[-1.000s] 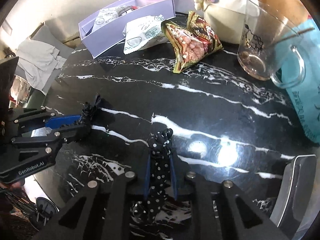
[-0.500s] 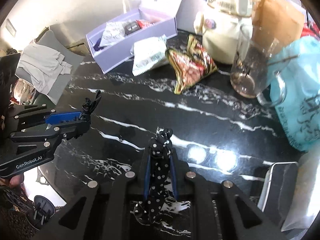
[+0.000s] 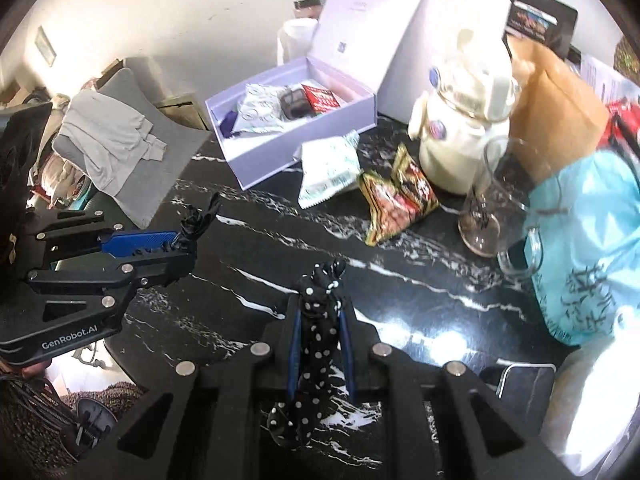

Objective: Organize objects
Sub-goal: 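Carry the black scrunchie and polka-dot scrunchie into the gift box with both tools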

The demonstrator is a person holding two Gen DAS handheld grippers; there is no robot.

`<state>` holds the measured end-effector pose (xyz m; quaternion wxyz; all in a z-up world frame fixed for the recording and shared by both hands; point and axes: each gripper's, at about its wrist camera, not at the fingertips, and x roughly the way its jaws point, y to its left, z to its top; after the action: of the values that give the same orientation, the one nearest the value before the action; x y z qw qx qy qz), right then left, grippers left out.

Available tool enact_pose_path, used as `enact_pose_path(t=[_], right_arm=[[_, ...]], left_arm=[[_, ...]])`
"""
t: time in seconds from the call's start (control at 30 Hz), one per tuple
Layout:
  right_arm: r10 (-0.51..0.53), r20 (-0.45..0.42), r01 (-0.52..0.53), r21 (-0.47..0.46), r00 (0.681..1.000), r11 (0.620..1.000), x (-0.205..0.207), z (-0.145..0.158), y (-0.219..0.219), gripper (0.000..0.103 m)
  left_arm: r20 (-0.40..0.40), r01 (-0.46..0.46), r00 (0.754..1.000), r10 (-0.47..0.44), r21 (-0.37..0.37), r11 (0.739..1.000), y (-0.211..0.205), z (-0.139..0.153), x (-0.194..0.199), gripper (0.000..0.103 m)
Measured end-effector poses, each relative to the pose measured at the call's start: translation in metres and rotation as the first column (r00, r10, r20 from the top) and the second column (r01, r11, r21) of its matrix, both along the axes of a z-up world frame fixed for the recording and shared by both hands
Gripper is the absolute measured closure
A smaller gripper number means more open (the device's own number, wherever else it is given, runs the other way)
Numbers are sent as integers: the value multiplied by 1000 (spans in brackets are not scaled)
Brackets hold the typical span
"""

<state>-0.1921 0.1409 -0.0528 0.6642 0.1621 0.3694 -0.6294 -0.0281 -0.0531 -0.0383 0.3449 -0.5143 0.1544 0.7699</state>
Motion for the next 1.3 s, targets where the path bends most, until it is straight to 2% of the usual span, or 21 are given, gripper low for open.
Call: enact_pose_path(t=[0.3,0.67,1.03,1.3], right_arm=[[80,-24,-80,-16,997,997,29,18,-4,87],[186,-54,-187,-22,981,982,73,31,-37,87],[242,-64,-242,-2,968,970,98,36,-79,87],[247,-66,-247,10,967,969,104,38,-114,87]], left_arm=[[-43,-35,998,35,7,999,-9,30,-15,83],[-53,-105,993,106,15,994,-36,42,-50,83],[-41,-170,985,170,7,985,-55,38,-95,83],[-14,-174,985,174,-6,985,-51,24,-129,83]])
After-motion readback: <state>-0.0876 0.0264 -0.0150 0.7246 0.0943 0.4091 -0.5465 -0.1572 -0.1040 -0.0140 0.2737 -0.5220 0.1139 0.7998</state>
